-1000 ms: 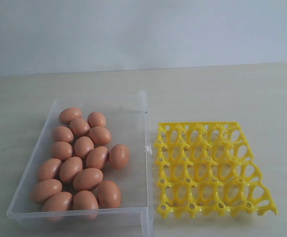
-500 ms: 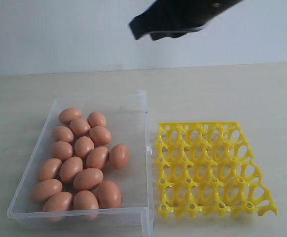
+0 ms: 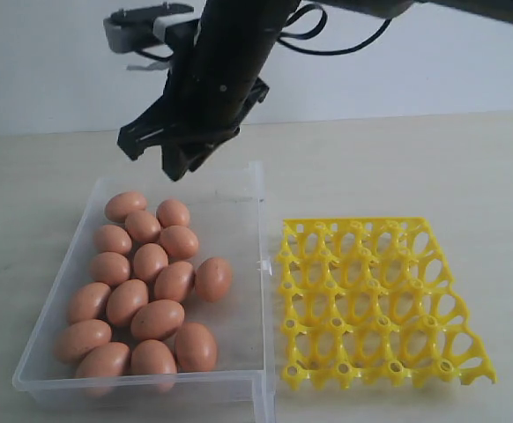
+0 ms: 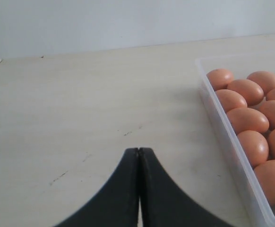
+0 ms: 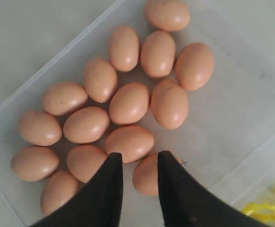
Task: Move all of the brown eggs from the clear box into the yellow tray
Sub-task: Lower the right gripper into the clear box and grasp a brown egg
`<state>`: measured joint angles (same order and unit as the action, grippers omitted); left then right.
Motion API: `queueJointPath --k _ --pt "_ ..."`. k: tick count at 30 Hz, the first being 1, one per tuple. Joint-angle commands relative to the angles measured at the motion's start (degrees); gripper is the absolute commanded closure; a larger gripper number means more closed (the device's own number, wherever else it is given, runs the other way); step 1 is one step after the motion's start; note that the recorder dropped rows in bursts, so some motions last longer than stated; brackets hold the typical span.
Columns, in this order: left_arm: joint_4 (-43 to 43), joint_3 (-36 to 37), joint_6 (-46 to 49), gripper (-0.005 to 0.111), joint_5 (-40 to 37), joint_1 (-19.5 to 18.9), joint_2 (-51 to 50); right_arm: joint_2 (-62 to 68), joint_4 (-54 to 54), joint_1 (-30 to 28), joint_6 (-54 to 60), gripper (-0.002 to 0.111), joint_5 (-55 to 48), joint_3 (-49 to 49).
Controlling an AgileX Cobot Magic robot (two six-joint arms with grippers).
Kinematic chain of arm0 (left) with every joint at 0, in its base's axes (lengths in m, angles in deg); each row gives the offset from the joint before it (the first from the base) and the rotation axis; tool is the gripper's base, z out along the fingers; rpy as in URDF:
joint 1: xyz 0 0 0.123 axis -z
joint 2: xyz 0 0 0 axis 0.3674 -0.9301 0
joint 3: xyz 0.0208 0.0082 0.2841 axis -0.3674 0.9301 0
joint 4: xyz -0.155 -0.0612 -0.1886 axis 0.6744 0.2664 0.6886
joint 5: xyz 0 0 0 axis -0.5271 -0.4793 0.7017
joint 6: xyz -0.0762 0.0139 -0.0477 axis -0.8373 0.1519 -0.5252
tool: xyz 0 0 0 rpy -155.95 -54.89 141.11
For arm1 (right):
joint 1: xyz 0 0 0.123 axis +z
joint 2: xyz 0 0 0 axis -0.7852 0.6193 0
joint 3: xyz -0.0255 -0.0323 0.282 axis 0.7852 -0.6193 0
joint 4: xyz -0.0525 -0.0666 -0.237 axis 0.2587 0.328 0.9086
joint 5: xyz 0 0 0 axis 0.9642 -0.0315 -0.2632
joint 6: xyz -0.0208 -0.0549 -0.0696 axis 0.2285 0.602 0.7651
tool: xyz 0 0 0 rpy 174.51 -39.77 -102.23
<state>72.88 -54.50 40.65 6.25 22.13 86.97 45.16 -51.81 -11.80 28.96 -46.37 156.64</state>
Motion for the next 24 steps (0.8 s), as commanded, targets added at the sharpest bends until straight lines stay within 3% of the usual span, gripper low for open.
queueJointPath --k 1,12,24 --pt "-0.2 -0.3 0.2 0.107 0.3 -0.1 -0.2 4.6 -2.2 0.1 1.5 0.069 -3.2 3.3" --pt "-0.2 -0.3 0.1 0.107 0.3 -0.1 -0.2 14.0 -1.5 0.1 2.7 0.048 -4.1 11.7" --pt "-0.2 -0.3 0.2 0.107 0.3 -0.1 -0.2 20.5 1.2 0.1 5.1 0.047 -1.6 15.8"
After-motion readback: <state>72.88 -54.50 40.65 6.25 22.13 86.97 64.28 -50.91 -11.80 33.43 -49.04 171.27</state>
